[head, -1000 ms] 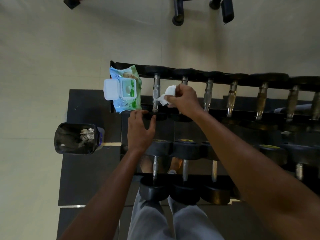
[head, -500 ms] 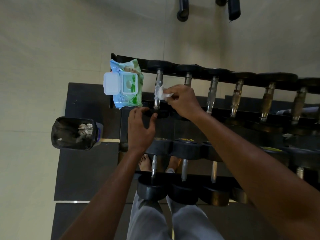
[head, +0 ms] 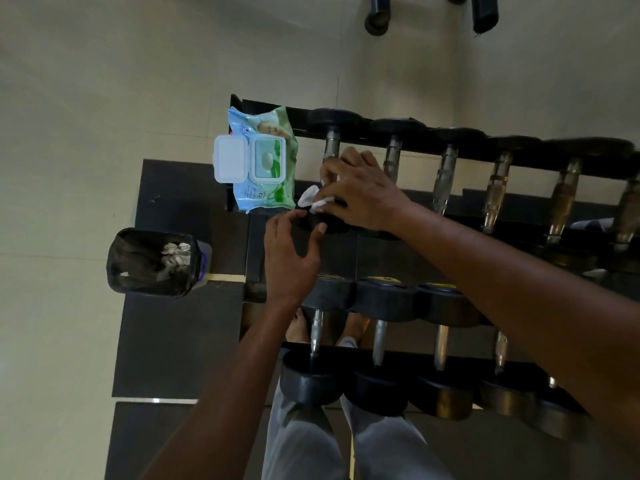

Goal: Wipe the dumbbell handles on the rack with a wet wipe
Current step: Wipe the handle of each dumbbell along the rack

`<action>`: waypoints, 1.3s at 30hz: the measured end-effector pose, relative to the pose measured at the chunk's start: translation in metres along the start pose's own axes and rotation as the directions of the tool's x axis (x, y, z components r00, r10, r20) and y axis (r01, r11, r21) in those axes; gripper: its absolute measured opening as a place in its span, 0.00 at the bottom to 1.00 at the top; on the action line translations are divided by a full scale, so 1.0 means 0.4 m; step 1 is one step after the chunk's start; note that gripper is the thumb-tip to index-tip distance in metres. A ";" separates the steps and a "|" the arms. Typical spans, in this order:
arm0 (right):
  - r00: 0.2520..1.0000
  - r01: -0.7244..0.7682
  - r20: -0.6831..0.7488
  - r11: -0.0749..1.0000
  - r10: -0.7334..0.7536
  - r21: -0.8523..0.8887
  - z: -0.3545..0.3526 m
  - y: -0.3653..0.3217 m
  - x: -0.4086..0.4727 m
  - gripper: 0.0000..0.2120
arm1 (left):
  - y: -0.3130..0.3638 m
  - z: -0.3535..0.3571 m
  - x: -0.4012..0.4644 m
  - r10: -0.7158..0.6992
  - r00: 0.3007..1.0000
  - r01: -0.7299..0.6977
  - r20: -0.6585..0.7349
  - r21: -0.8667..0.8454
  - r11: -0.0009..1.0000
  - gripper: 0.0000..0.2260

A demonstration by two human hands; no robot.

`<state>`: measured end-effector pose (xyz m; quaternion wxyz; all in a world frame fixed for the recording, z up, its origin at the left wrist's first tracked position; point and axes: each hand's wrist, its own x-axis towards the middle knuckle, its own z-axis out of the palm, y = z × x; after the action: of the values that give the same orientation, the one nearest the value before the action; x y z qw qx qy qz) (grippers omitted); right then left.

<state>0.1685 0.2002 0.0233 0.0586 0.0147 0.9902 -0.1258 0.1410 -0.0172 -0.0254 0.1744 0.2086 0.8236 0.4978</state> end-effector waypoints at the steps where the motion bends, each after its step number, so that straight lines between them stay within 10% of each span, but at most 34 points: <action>1: 1.000 0.022 0.022 0.999 -0.021 -0.034 -0.003 -0.003 0.015 0.14 | -0.001 0.001 0.000 0.004 1.000 -0.004 -0.001 -0.004 1.000 0.17; 9: 0.971 0.002 0.237 0.989 0.034 -0.150 -0.036 -0.055 0.106 0.11 | 0.014 -0.014 0.005 -0.007 0.999 0.007 0.031 0.002 1.000 0.17; 17: 0.988 -0.154 -0.004 0.979 0.156 0.132 0.010 -0.011 -0.036 0.10 | 0.022 0.002 0.010 -0.023 0.999 0.024 0.028 -0.032 0.999 0.19; 28: 0.781 -0.553 0.162 0.547 0.603 0.628 0.090 -0.026 -0.050 0.09 | 0.002 0.017 0.006 -0.151 0.988 0.149 -0.010 -0.122 0.981 0.25; 39: 0.789 -0.580 0.171 0.625 0.589 0.523 0.058 -0.023 -0.029 0.07 | 0.007 0.012 0.010 -0.138 0.990 0.139 0.015 -0.111 0.984 0.22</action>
<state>0.1823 0.1853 0.0045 0.0810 0.3523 0.8520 -0.3787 0.1404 -0.0103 -0.0253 0.2227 0.1426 0.8064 0.5290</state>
